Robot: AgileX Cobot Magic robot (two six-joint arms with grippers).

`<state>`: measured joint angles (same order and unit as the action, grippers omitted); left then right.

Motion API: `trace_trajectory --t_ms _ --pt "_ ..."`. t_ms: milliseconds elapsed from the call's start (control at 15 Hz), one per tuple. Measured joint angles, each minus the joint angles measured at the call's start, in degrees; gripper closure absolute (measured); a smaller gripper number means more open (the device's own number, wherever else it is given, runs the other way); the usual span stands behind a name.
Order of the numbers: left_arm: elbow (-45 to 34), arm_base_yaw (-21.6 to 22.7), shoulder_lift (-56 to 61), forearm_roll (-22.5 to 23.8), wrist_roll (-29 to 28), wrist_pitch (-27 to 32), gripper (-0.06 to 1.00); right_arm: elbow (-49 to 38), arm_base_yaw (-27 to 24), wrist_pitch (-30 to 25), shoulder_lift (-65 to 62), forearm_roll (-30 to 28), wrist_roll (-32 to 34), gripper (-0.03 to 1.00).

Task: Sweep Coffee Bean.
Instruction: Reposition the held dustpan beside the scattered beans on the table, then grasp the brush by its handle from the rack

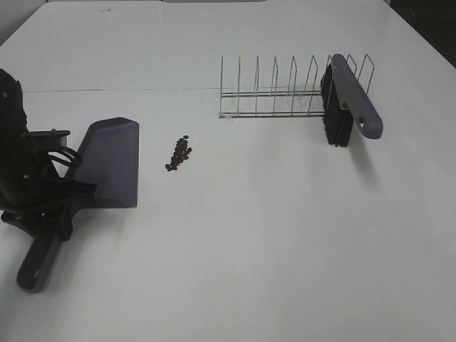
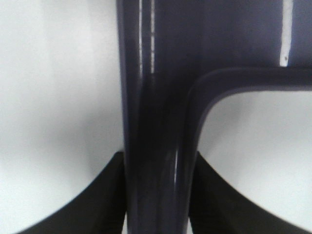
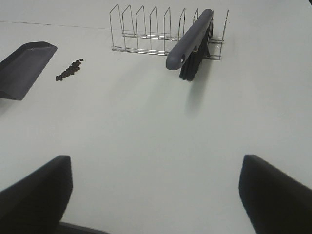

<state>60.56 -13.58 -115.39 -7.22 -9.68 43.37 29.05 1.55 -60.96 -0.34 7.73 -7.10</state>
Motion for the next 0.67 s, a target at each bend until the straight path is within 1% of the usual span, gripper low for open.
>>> trace_trajectory --t_ms 200,533,667 --pt "-0.29 0.00 1.32 0.23 -1.66 -0.17 0.62 0.00 0.00 0.00 0.00 0.00 0.00 0.18" --pt "-0.57 0.00 9.05 2.35 -2.98 -0.17 0.62 0.00 0.00 0.00 0.06 0.00 0.00 0.19" --pt "-0.57 0.00 9.40 2.46 -2.98 -0.17 0.62 0.11 0.00 0.17 3.32 0.00 0.00 0.20"
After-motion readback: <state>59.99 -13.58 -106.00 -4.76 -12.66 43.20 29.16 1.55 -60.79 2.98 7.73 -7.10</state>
